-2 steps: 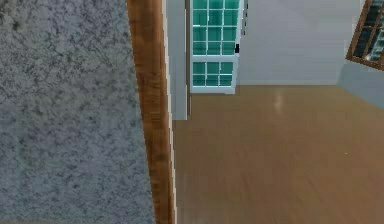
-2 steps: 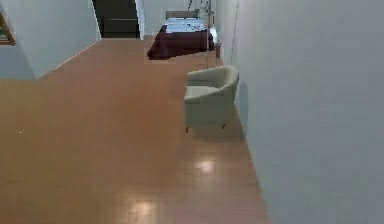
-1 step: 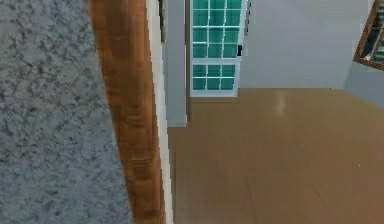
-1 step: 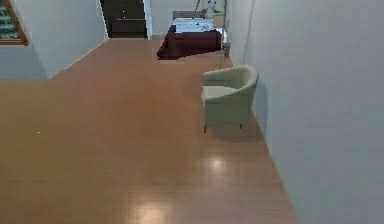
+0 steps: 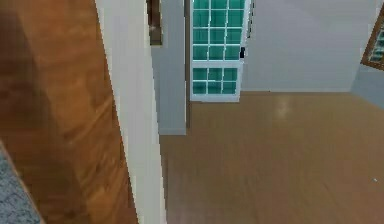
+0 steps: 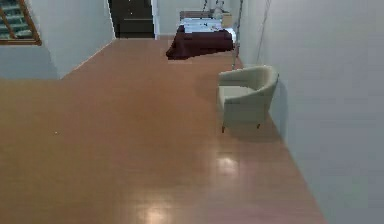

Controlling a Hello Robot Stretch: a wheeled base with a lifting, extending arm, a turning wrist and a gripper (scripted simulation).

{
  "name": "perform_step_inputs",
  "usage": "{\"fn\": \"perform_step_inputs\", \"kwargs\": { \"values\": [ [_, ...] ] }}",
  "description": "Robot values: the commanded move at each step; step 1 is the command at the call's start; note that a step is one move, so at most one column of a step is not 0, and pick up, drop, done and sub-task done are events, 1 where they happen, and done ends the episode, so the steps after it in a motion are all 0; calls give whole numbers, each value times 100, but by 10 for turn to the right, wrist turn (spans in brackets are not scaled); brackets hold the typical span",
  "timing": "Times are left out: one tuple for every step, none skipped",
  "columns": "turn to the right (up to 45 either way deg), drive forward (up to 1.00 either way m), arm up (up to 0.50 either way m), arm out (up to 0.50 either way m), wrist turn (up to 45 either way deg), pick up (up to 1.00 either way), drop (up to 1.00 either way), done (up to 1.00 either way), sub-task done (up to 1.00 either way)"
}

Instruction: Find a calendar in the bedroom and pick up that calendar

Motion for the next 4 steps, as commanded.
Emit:
{"fn": "perform_step_inputs", "kwargs": {
  "values": [
    [450, 0, 0, 0, 0, 0, 0, 0, 0],
    [450, 0, 0, 0, 0, 0, 0, 0, 0],
    [30, 0, 0, 0, 0, 0, 0, 0, 0],
    [0, 40, 0, 0, 0, 0, 0, 0, 0]
  ]
}}
